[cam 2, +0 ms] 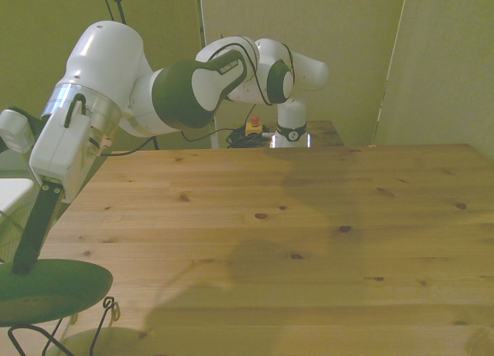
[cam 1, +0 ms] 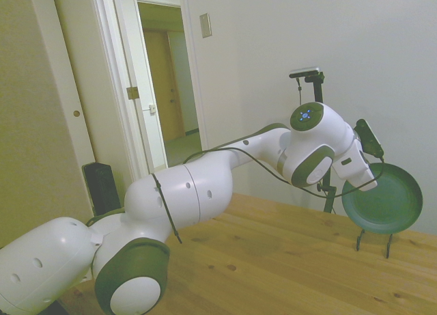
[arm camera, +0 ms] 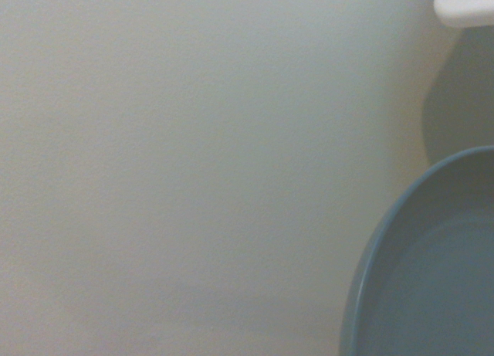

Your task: Load the plate

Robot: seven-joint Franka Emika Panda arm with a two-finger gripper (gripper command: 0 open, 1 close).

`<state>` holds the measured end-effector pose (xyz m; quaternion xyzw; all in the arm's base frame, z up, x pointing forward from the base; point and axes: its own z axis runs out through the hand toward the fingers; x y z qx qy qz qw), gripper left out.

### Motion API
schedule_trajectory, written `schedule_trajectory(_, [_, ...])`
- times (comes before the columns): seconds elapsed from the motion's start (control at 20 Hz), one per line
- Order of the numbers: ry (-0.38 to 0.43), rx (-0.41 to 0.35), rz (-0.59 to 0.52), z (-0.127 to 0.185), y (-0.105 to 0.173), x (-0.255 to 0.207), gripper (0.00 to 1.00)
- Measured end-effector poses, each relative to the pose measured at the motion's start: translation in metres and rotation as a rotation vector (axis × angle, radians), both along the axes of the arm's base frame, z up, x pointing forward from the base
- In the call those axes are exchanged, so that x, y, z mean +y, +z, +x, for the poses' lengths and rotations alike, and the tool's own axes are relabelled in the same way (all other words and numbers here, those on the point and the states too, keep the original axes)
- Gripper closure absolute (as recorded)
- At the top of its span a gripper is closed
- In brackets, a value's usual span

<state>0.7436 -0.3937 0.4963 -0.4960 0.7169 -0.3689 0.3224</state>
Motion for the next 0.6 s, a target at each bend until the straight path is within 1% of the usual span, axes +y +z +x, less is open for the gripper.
schedule_trajectory(0.35, [0.008, -0.034, 0.023, 0.002, 0.002, 0.003, 1.0])
schedule_trajectory(0.6, [0.007, -0.034, 0.018, -0.001, -0.01, -0.006, 1.0])
